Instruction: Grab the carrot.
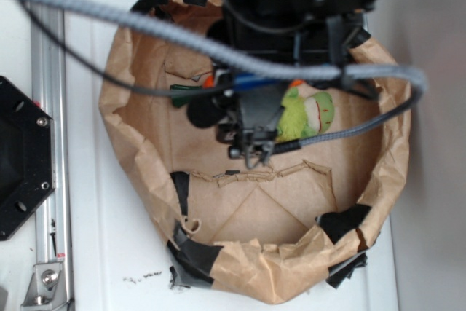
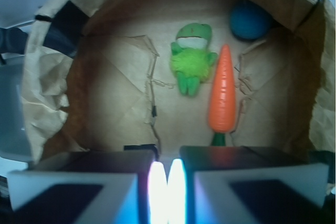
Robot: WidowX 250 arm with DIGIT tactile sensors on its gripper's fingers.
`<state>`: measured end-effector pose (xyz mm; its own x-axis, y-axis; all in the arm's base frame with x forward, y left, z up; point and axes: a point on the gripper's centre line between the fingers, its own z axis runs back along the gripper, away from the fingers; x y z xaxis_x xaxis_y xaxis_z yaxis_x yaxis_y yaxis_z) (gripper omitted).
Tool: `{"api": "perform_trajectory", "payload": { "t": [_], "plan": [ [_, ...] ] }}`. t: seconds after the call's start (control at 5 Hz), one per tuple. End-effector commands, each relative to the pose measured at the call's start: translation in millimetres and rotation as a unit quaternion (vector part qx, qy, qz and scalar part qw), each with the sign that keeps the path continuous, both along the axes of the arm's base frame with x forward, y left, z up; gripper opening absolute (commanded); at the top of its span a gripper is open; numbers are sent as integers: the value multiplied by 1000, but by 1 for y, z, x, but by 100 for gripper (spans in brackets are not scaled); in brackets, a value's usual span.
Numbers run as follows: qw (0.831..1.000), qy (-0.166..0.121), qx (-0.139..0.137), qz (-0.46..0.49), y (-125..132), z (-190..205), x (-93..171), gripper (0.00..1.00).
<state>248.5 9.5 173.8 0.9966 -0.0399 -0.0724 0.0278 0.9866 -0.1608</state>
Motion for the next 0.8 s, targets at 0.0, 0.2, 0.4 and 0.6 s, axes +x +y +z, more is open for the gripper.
{"api": "perform_trajectory", "payload": {
  "t": [0.0,0.2,0.4,0.6],
  "plan": [
    [996,-22,81,38,31,-42,-22,100],
    [995,-40,75,43,37,-68,-11,100],
    [996,-39,71,48,38,-83,5,100],
    [996,-35,71,33,38,-100,23,100]
  ]
}}
